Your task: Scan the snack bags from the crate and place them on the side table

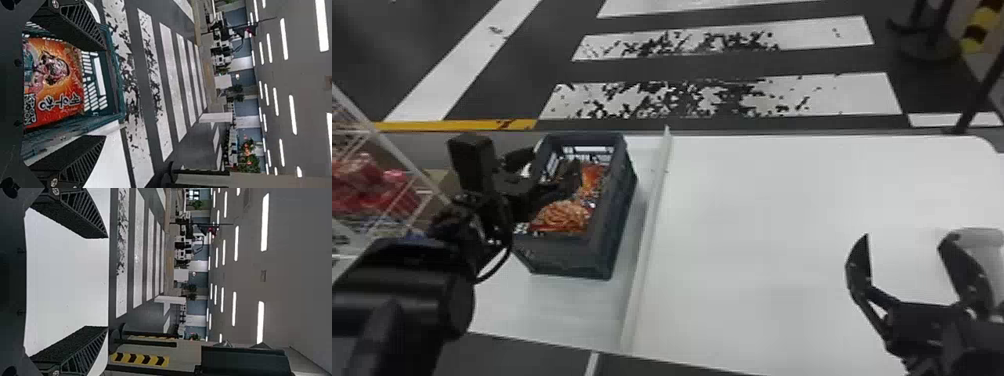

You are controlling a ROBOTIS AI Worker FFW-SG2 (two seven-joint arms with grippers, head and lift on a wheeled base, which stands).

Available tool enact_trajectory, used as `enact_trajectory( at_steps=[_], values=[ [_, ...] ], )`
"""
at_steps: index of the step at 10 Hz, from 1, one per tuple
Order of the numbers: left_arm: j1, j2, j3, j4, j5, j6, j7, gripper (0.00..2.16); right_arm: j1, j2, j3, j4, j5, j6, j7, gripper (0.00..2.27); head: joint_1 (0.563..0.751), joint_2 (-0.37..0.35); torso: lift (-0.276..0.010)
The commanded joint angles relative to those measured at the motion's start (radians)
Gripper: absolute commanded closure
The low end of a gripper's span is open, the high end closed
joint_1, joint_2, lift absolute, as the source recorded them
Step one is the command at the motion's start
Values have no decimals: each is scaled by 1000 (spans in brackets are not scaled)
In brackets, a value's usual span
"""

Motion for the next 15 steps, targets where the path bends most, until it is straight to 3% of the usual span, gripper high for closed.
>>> enact_trajectory(
  at_steps=[1, 2, 4, 5, 7, 8, 15],
  values=[
    [-49, 26, 0, 66, -34, 21, -38, 83, -1, 0, 0, 0, 0, 4, 0, 49, 695, 228, -50],
    [-78, 29, -6, 99, -79, 43, -58, 83, -3, 0, 0, 2, 0, 7, 0, 49, 695, 233, -50],
    [-138, 41, -20, 168, -123, 110, -95, 83, -9, -4, 7, 2, 5, 19, 1, 49, 695, 255, -50],
    [-173, 56, -40, 213, -142, 144, -116, 83, -12, -5, 17, 2, 8, 25, 1, 49, 695, 266, -50],
    [-198, 65, -43, 274, -175, 190, -144, 83, -32, -19, 45, 2, 9, 53, 3, 49, 695, 296, -50],
    [-239, 70, -89, 331, -195, 208, -164, 83, -32, -22, 48, -3, 9, 62, 3, 49, 695, 308, -50],
    [-409, 68, -279, 517, -280, 236, -195, 83, -16, -28, 74, -40, 26, 93, 3, 49, 695, 296, -50]
  ],
)
